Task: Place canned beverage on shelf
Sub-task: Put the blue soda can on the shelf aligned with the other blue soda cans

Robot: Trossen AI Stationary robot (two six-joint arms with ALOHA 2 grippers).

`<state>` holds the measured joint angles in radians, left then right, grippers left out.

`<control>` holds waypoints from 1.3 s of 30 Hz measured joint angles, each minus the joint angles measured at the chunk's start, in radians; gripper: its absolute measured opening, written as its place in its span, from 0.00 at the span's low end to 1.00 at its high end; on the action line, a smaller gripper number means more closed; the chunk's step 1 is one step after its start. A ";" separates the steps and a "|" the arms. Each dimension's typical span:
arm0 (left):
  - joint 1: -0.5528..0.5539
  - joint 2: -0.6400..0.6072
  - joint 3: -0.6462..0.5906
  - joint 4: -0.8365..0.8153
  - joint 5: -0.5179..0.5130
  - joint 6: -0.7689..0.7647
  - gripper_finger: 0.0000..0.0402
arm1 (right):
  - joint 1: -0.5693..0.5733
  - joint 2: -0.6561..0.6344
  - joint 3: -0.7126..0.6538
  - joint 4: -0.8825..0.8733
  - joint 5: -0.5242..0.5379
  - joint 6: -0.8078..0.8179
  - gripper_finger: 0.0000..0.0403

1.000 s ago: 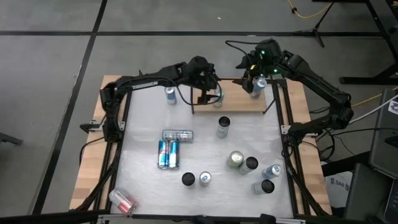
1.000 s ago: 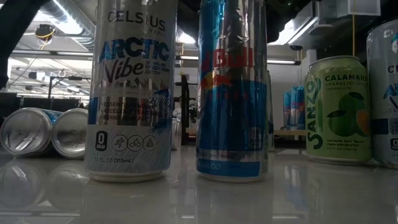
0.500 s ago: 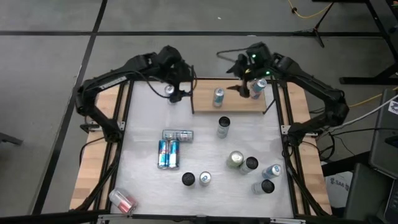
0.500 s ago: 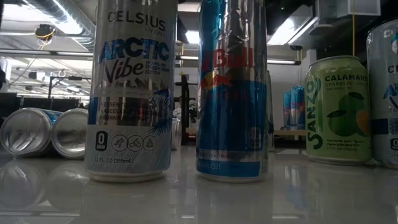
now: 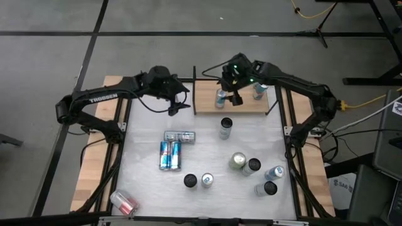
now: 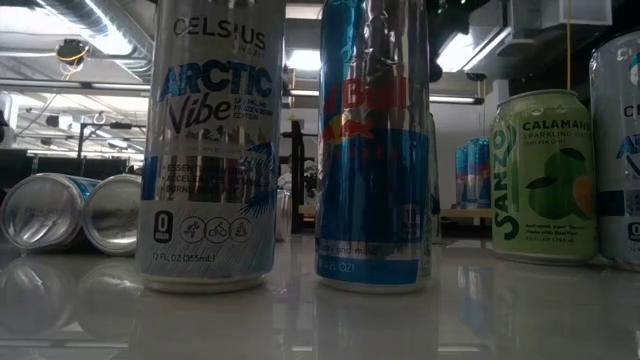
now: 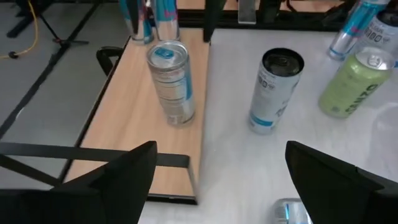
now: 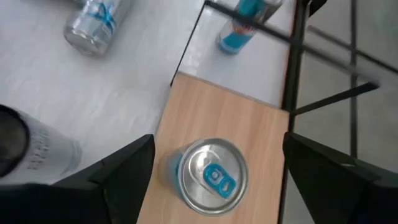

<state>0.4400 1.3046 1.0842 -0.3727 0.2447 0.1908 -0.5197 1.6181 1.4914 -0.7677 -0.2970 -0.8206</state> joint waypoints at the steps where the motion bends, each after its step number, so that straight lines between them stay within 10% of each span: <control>1: -0.004 0.001 -0.009 0.004 -0.001 -0.006 0.86 | 0.002 0.011 0.000 0.000 0.000 0.000 0.85; 39: -0.053 0.002 -0.044 0.049 -0.027 -0.031 0.86 | 0.002 0.133 0.000 -0.066 0.087 -0.049 0.85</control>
<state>0.3874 1.3064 1.0405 -0.3233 0.2176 0.1600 -0.5175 1.7515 1.4914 -0.8337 -0.2096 -0.8692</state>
